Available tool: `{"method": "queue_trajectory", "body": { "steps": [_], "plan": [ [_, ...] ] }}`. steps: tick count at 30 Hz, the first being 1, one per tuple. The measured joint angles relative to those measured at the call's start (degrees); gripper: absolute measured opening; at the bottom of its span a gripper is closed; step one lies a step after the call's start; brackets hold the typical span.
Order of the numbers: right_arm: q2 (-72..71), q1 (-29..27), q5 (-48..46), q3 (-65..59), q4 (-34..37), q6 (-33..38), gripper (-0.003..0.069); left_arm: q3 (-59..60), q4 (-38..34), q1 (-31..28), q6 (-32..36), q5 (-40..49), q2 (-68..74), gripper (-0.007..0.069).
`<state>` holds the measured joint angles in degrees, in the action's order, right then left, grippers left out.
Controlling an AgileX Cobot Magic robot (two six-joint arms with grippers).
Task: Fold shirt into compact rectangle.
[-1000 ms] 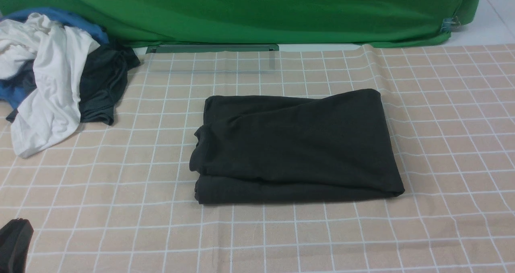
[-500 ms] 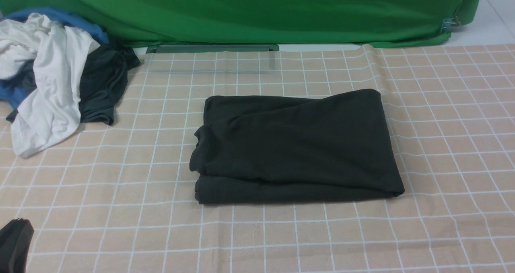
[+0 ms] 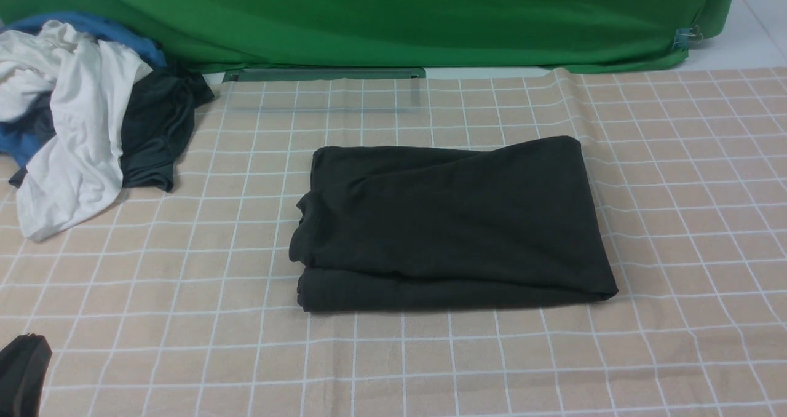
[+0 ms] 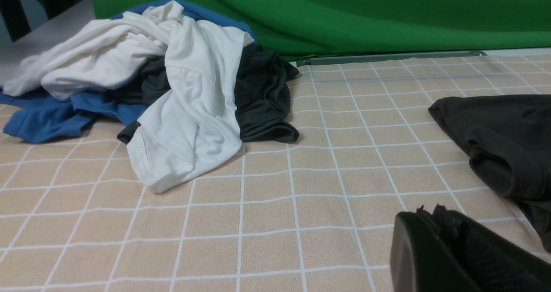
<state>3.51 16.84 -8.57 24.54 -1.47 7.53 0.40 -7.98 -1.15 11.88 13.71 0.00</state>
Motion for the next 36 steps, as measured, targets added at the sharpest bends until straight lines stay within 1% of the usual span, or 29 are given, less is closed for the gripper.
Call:
{"method": "queue_trajectory", "body": {
  "steps": [4, 5, 9, 11, 14, 36],
  "plan": [
    [0.00, -6.37, -0.91, -7.75, 0.00, 0.40, 0.0235, 0.00, 0.00, 0.00, 0.06, 0.00, 0.00, 0.0020],
    [0.00, -8.93, -0.88, -11.27, 0.00, 0.67, 0.0235, 0.00, 0.00, 0.00, 0.16, 0.00, 0.00, 0.0020],
    [-0.08, -13.18, -1.09, -20.69, 0.00, 0.93, 0.0235, 0.00, 0.00, 0.00, 0.16, 0.00, 0.00, 0.0020],
    [-0.69, -14.57, -2.79, -24.10, 0.00, 0.67, 0.0235, 0.00, 0.00, 0.00, 0.16, 0.06, 0.01, 0.0020],
    [-2.57, -14.99, -5.21, -25.01, -0.04, 0.12, 0.0235, 0.00, 0.00, 0.00, 0.16, 0.01, 0.00, 0.0020],
    [-3.51, -15.00, -5.21, -25.03, 0.00, 0.00, 0.0237, 0.00, 0.00, 0.00, 0.10, 0.01, 0.01, 0.0020]
  ]
}}
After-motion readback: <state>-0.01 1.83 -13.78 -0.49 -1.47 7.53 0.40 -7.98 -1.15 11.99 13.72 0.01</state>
